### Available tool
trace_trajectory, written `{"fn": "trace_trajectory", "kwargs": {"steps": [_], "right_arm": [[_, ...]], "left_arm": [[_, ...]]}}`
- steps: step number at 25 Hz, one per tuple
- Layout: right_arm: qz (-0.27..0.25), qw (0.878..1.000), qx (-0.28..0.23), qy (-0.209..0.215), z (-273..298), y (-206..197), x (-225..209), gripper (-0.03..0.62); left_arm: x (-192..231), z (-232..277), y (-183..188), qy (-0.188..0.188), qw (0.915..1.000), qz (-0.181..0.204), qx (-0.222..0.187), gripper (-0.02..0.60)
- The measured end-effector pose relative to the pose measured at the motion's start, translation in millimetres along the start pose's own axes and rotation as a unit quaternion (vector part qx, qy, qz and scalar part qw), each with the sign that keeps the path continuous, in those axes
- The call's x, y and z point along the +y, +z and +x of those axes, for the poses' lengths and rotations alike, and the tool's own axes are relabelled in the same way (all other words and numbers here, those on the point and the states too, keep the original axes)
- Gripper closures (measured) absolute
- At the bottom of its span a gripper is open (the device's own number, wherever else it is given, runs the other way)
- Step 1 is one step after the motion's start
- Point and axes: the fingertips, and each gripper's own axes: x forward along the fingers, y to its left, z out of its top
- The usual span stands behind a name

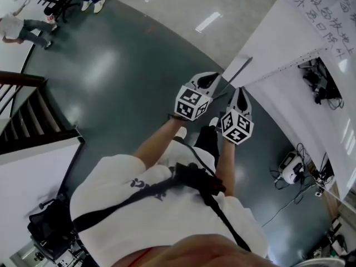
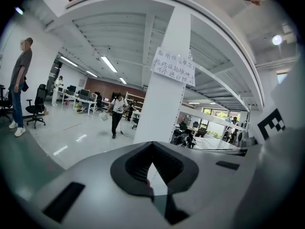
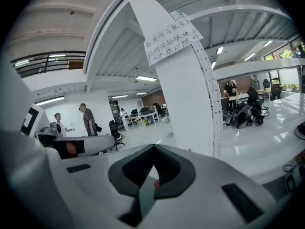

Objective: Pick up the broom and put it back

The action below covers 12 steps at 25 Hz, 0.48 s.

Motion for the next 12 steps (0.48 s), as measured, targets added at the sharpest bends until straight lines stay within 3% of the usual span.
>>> {"fn": "trace_trajectory", "kwargs": {"steps": [7, 12], "right_arm": [[-0.009, 0.997, 0.047, -0.068, 8, -60, -39, 0.586], [-0.002, 0.992, 0.095, -0.082, 29, -103, -86, 0.586]], "left_arm": [[11, 18, -57, -0.007, 0.9985, -0.019, 0.051, 0.571], [10, 48, -97, -0.008, 0.9964, -0.016, 0.083, 0.571]]}}
